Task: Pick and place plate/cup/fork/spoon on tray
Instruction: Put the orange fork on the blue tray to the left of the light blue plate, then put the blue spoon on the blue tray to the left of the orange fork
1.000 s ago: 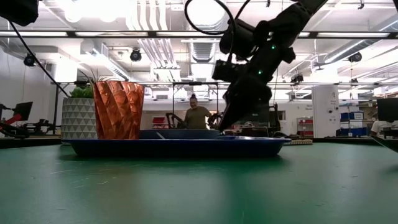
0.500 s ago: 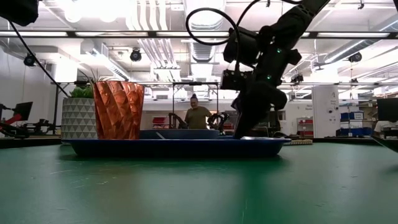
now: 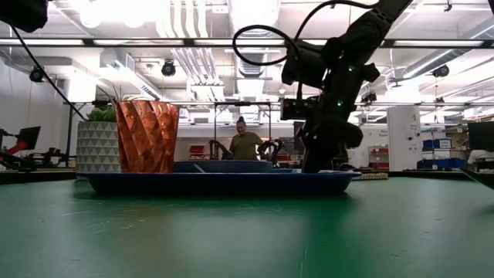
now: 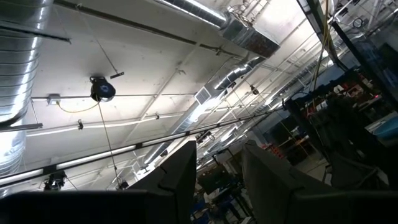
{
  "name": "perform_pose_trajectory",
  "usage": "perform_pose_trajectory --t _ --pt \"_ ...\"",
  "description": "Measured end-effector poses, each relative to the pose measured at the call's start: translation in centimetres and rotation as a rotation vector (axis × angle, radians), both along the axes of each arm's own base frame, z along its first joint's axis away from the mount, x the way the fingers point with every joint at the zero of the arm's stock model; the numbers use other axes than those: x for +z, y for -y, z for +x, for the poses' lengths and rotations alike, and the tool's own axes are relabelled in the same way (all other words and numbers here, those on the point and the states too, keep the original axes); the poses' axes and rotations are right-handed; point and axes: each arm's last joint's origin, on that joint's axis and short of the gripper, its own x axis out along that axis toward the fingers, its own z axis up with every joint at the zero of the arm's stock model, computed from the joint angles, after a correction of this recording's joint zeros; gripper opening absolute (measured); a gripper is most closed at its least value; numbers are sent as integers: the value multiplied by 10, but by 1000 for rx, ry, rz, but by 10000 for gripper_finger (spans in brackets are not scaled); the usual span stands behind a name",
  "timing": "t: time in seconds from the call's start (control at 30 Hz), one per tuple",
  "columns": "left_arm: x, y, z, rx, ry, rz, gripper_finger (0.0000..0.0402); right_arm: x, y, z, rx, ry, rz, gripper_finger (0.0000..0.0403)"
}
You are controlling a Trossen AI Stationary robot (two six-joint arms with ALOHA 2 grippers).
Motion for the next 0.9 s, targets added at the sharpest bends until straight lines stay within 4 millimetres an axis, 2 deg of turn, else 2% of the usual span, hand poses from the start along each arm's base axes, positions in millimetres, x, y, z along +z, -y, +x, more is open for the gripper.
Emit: perform_pose_trajectory --t 0.3,0.53,0.67,0.9 --pt "0 0 0 0 0 0 109 2 2 2 -24 1 -43 9" --pt "-3 -1 0 -2 -3 -49 109 22 -9 6 -3 73 -37 9" --pt "-8 -2 1 -78 26 -240 109 39 -28 5 16 136 -23 9" --pt "-52 3 18 -308 -169 -689 109 69 -72 5 126 306 -8 9"
